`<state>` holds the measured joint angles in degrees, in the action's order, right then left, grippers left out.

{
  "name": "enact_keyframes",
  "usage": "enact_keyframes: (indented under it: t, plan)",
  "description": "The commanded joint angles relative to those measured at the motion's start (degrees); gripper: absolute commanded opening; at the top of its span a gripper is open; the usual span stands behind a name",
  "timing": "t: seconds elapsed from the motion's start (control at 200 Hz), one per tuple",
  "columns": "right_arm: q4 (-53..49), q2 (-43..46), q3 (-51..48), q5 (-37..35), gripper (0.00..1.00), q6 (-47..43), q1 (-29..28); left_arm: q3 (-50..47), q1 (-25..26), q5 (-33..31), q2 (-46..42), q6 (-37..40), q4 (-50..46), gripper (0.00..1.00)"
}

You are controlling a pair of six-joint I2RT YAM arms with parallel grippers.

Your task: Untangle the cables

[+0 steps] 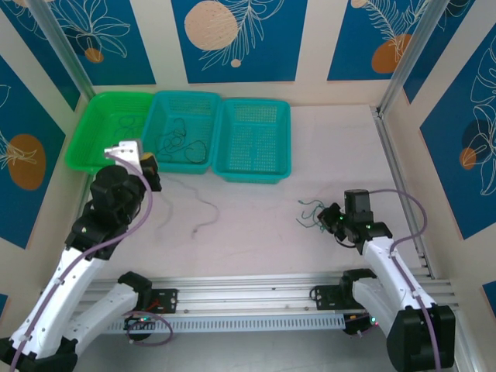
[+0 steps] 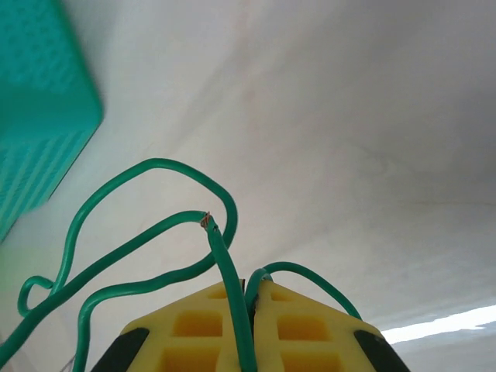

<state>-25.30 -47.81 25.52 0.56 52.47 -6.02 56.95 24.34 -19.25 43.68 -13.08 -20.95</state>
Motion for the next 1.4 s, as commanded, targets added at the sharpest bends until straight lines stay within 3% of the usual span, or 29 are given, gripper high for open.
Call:
enact_keyframes:
  t: [0.0, 0.34, 0.59, 0.755, 0.885, 1.095, 1.395]
  plan:
    - [-2.3, 0.0, 2.5, 3.4, 0.00, -4.1, -3.3, 5.0, -1.0, 2.5, 2.7, 0.8, 4.1, 0.00]
    - [-1.7, -1.9, 4.3, 2.4, 0.00, -4.0, -6.8, 27.8, -2.6, 14.3, 23.1, 0.4, 8.0, 0.00]
    - [-1.6, -2.0, 4.0, 2.6, 0.00, -4.2, -7.1, 51.0, -10.8, 22.3, 39.4, -1.8, 3.5, 0.00]
    - [-1.8, -2.0, 4.2, 2.4, 0.00, -4.3, -7.1, 67.6, -15.7, 24.0, 51.1, -1.2, -2.6, 0.00]
    - [-2.6, -1.9, 4.8, 2.5, 0.00, -4.6, -7.2, 76.2, -16.7, 21.9, 58.9, 3.1, -9.1, 0.00]
    - [-3.4, -1.8, 5.2, 2.7, 0.00, -5.0, -7.3, 70.9, -16.9, 20.5, 65.1, 6.3, -9.4, 0.00]
    - [-4.6, -1.4, 5.8, 2.3, 0.00, -5.0, -7.3, 47.0, -17.1, 24.5, 64.0, 0.0, 2.9, 0.00]
